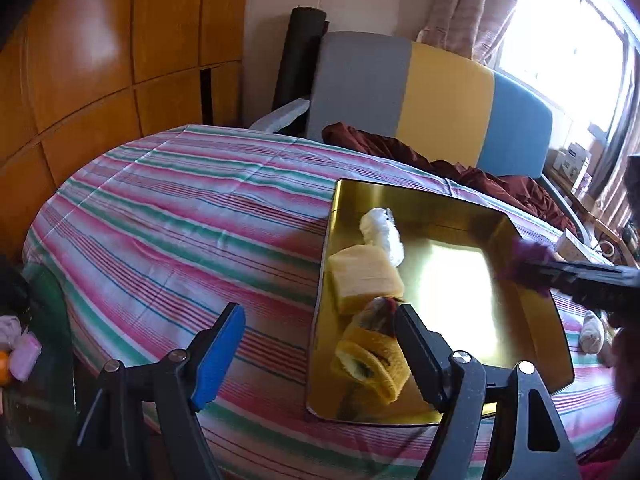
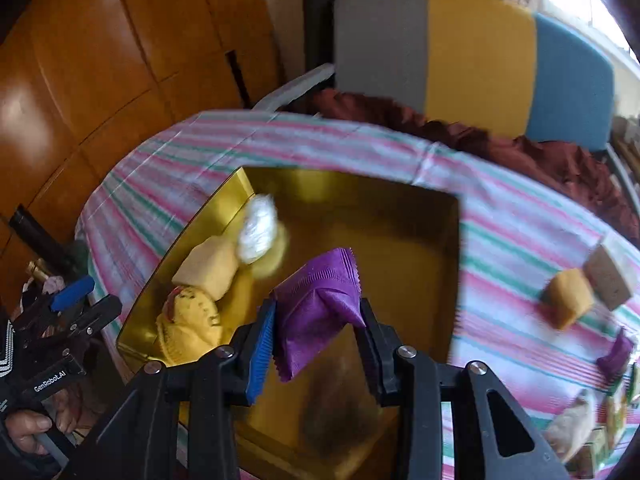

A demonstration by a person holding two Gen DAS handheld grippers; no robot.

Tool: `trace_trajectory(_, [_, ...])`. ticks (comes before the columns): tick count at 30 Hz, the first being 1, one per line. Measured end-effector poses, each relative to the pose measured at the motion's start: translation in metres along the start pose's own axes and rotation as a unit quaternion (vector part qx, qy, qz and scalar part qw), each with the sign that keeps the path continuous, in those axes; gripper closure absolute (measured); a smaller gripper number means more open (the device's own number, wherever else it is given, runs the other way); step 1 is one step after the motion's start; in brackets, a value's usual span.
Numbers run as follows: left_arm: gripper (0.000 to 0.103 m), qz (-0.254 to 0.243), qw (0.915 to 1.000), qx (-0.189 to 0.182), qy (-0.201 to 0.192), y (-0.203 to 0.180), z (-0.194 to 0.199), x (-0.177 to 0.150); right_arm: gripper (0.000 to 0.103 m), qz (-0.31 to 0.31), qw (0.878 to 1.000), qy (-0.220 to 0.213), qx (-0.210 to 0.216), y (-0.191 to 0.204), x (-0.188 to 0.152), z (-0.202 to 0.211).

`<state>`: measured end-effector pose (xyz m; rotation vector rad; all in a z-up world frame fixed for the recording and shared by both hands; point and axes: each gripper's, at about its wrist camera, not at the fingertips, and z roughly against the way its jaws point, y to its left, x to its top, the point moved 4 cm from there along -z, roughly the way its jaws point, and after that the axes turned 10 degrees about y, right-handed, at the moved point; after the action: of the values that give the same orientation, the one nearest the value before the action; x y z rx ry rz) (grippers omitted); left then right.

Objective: Organize objects
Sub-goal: 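Carry the purple packet into the gold tray and open the right gripper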

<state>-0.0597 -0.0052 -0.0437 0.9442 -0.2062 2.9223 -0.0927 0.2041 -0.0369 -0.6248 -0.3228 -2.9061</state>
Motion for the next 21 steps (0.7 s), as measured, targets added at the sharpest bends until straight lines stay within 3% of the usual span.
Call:
trace_trajectory(8, [0.026, 0.026, 0.9996, 0.007, 0.01, 0.022, -0.005, -0.008, 0.063, 0.022, 0.997, 0.065, 0.028, 0.044, -0.006, -0.064])
trace_trajectory(11, [0.025, 0.029, 0.9995, 0.007, 0.011, 0.024, -0.007, -0.009, 0.055, 0.019, 0.996, 0.075, 0.04, 0.05, -0.01, -0.076])
trace_trajectory(17, [0.021, 0.027, 0.9996, 0.008, 0.008, 0.022, -0.006, -0.008, 0.041, 0.021, 0.996, 0.067, 0.046, 0.053, -0.018, -0.069])
trace_trajectory(21, [0.021, 0.018, 0.9998, 0.007, 0.001, 0.017, -0.001, -0.005, 0.037, 0.009, 0.998, 0.046, 0.048, 0.045, -0.02, -0.052])
